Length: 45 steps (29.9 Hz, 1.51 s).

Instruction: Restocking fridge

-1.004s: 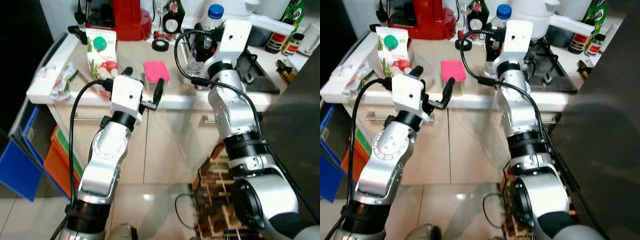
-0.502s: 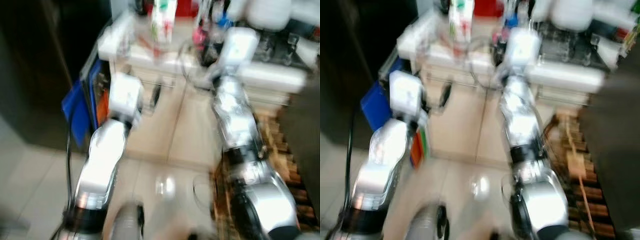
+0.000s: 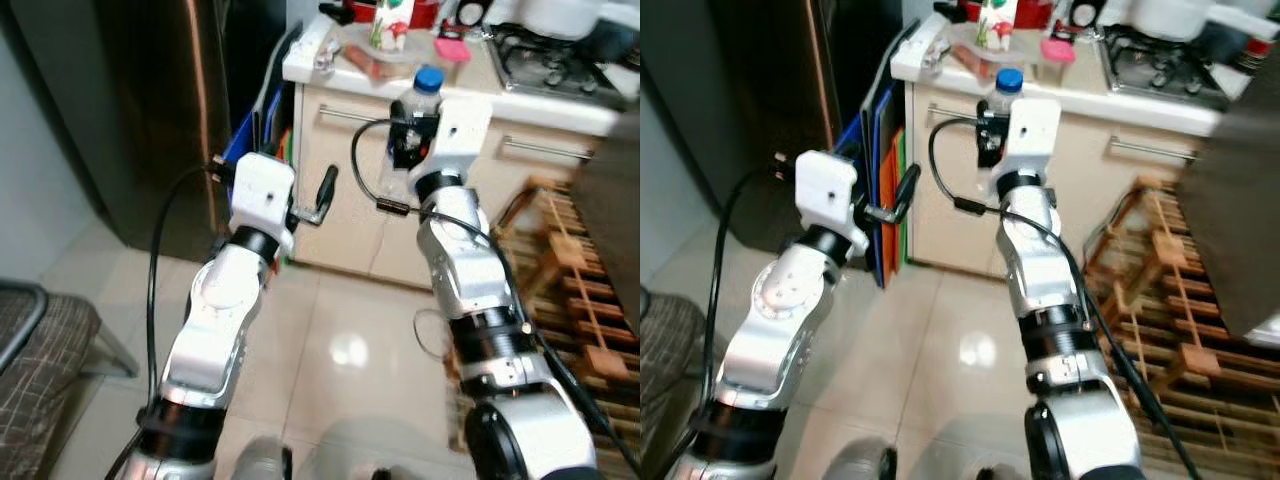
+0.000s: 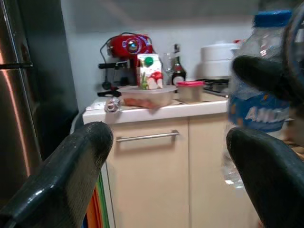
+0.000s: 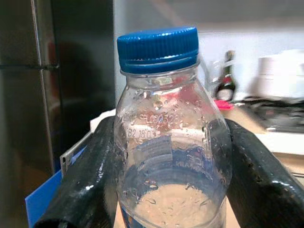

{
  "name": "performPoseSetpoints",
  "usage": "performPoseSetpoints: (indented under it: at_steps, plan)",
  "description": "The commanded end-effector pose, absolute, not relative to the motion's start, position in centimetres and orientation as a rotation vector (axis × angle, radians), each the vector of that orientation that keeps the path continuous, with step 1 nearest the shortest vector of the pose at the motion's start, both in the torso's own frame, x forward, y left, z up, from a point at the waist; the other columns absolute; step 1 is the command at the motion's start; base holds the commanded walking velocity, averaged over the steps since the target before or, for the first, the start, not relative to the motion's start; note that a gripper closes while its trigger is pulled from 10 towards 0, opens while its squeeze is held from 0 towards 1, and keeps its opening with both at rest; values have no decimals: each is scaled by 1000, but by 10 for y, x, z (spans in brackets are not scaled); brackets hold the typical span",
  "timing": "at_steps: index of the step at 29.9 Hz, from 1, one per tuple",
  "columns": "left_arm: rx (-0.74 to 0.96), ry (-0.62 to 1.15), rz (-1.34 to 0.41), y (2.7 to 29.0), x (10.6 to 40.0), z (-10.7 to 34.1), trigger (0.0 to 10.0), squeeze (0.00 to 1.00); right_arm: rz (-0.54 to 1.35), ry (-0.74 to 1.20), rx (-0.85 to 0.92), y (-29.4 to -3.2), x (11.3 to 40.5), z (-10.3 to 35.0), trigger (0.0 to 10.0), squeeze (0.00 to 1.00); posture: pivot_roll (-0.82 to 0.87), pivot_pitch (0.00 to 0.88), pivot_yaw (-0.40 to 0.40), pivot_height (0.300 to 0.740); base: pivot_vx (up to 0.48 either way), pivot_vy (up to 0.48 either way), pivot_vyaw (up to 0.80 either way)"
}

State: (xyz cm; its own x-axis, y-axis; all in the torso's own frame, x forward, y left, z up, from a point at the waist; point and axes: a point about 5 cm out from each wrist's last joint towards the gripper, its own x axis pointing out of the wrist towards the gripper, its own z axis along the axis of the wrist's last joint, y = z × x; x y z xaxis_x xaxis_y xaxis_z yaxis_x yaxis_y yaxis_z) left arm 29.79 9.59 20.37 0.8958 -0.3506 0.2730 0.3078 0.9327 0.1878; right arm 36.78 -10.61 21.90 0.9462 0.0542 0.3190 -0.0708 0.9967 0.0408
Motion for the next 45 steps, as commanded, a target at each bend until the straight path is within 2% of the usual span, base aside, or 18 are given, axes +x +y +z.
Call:
performPoseSetpoints:
  at_steps: [1,22,37,41,44,45]
  plan:
    - [114,-293,-362,92,298,201,10000,0,61,-361,41,-109,366,229,10000,0,80,0,-54,740,0,0,0]
    - [112,-269,-360,97,300,190,10000,0,5,-268,-13,-128,356,198,10000,0,59,0,-42,740,0,-428,0]
    - [110,-274,-381,96,301,189,10000,0,-11,-274,-17,-141,342,185,10000,0,52,0,-36,740,0,-460,-693]
    - [109,-263,-364,100,303,187,10000,0,41,-363,-8,-136,327,197,10000,0,45,0,-35,740,156,-388,-659]
    - [136,-225,-302,107,309,179,10000,0,238,-447,-39,-121,299,201,10000,0,38,0,-31,740,277,0,-400]
    - [136,-225,-302,107,309,179,10000,0,238,-447,-39,-121,299,201,10000,0,38,0,-31,740,0,0,0]
